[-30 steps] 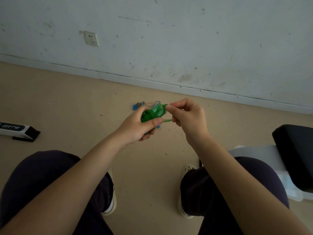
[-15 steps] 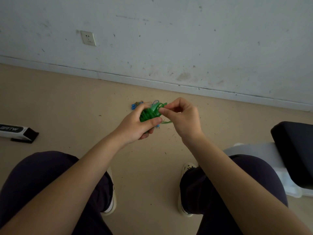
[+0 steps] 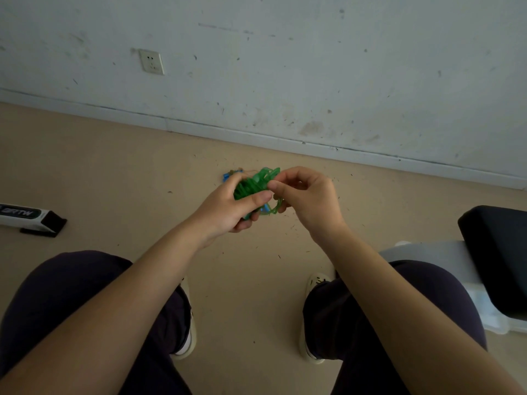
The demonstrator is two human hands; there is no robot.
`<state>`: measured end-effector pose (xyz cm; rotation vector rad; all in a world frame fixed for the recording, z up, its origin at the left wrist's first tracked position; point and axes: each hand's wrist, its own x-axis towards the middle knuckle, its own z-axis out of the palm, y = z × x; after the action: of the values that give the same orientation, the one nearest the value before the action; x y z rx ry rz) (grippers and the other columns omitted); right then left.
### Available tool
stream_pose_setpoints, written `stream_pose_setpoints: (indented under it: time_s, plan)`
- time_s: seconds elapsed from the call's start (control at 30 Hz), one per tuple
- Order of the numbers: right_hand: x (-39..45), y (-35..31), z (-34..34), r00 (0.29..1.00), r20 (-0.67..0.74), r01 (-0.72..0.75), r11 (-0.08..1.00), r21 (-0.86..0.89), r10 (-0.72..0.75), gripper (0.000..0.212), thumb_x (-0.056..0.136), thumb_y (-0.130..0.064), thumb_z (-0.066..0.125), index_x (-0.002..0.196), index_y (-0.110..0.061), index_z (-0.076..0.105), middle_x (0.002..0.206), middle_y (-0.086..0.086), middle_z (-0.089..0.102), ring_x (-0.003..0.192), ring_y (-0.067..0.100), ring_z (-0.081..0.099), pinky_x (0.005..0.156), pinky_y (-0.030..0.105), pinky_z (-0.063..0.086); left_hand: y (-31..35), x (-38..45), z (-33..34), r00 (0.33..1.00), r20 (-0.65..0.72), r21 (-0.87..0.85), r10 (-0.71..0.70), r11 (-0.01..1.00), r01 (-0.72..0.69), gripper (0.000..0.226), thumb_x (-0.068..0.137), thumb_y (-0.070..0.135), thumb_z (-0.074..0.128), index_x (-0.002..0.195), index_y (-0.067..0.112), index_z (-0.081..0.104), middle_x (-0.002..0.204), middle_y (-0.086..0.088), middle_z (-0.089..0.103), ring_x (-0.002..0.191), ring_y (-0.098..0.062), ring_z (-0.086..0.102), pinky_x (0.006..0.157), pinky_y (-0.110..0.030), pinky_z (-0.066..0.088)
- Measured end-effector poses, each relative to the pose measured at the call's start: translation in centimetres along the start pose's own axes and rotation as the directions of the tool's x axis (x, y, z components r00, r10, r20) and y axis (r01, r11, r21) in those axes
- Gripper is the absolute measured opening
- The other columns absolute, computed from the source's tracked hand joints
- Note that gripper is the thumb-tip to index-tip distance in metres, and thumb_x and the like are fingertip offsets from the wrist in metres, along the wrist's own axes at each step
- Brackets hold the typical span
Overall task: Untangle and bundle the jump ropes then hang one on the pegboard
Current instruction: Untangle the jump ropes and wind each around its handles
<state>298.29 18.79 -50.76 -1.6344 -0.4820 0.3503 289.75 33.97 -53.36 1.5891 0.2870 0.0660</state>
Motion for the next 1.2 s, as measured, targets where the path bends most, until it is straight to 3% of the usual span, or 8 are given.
stream_pose_setpoints:
  time_s: [0.27,0.4,0.53,0.63,0.8,0.9,1.07,1.2]
  plan:
    - [0.6,-0.1,-1.8,0.967,0.25,-0.038,0.999,-0.028,0.044,0.052,0.081,0.002,0.075,0.127,-0.021,0.061,0.07,0.01,0.056,0.06,0.025,0.067,0.055,0.032,0.057,0.1,-0.2,-1.1,0.986,0.161,0.121,-0.036,0.993,0.016,0.043,0.072,0.059,0.076,0.105,0.039,0.057,0.066,0.002,0.063,0.052,-0.011,0.051,0.044,-0.021,0.039]
    - [0.8,0.0,-1.9,0.955,0.293,0.017,0.982,-0.187,0.04,0.03,0.08,-0.003,0.077,0.104,-0.021,0.073,0.064,0.003,0.049,0.06,0.017,0.057,0.056,0.028,0.054,0.0,-0.2,-1.3,0.976,0.19,0.168,-0.105,0.983,0.073,0.055,0.068,0.06,0.077,0.111,0.032,0.057,0.066,0.002,0.064,0.055,-0.012,0.051,0.044,-0.02,0.04]
    - [0.8,0.2,-1.8,0.968,0.25,0.073,0.961,-0.266,-0.005,0.019,0.079,-0.01,0.08,0.088,-0.025,0.071,0.096,0.007,0.06,0.086,0.017,0.059,0.073,0.029,0.054,-0.3,0.2,-1.4,0.981,0.131,0.165,-0.141,0.979,0.119,0.063,0.069,0.062,0.076,0.117,0.029,0.052,0.067,0.0,0.064,0.05,-0.013,0.048,0.039,-0.021,0.034]
    - [0.8,0.4,-1.7,0.978,0.208,0.092,0.936,-0.341,-0.02,0.011,0.083,-0.018,0.077,0.083,-0.024,0.068,0.101,-0.001,0.062,0.091,0.004,0.06,0.081,0.015,0.048,-0.8,0.4,-1.3,0.98,0.108,0.182,-0.165,0.973,0.144,0.058,0.069,0.062,0.075,0.113,0.03,0.055,0.066,0.0,0.064,0.049,-0.014,0.046,0.038,-0.021,0.032]
    - [1.2,0.1,-2.1,1.0,-0.03,0.01,0.994,0.112,-0.007,0.009,0.093,-0.006,0.063,0.086,-0.011,0.06,0.097,0.013,0.073,0.099,0.03,0.069,0.094,0.041,0.055,-1.6,1.1,-1.8,0.971,-0.048,0.219,-0.233,0.946,0.238,0.038,0.082,0.051,0.074,0.103,0.025,0.056,0.063,0.002,0.062,0.046,-0.01,0.045,0.036,-0.021,0.031]
    - [1.5,0.3,-2.5,0.995,-0.038,-0.074,0.937,0.342,0.092,0.012,0.101,-0.005,0.048,0.09,-0.004,0.053,0.085,0.01,0.074,0.093,0.032,0.071,0.088,0.04,0.057,-1.7,1.0,-1.7,0.976,0.001,0.197,-0.216,0.957,0.211,0.039,0.082,0.051,0.074,0.105,0.025,0.056,0.065,0.0,0.063,0.046,-0.011,0.046,0.037,-0.023,0.031]
    - [2.0,0.6,-3.1,0.961,-0.038,-0.251,0.92,0.3,0.275,0.012,0.104,-0.014,0.046,0.093,-0.01,0.051,0.079,0.004,0.067,0.071,0.017,0.066,0.062,0.028,0.047,-1.1,0.1,-1.9,0.962,0.203,0.114,-0.181,0.98,0.161,0.051,0.075,0.05,0.081,0.113,0.024,0.06,0.075,-0.008,0.071,0.052,-0.021,0.058,0.042,-0.028,0.044]
    - [1.2,0.7,-2.0,0.982,0.064,-0.186,0.957,0.225,0.176,0.009,0.103,-0.015,0.046,0.099,-0.008,0.049,0.073,0.006,0.07,0.066,0.02,0.067,0.051,0.025,0.048,-1.1,-0.1,-1.9,0.916,0.29,0.117,-0.275,0.961,0.252,0.047,0.074,0.031,0.083,0.111,0.011,0.063,0.099,-0.012,0.074,0.089,-0.032,0.074,0.069,-0.038,0.06]
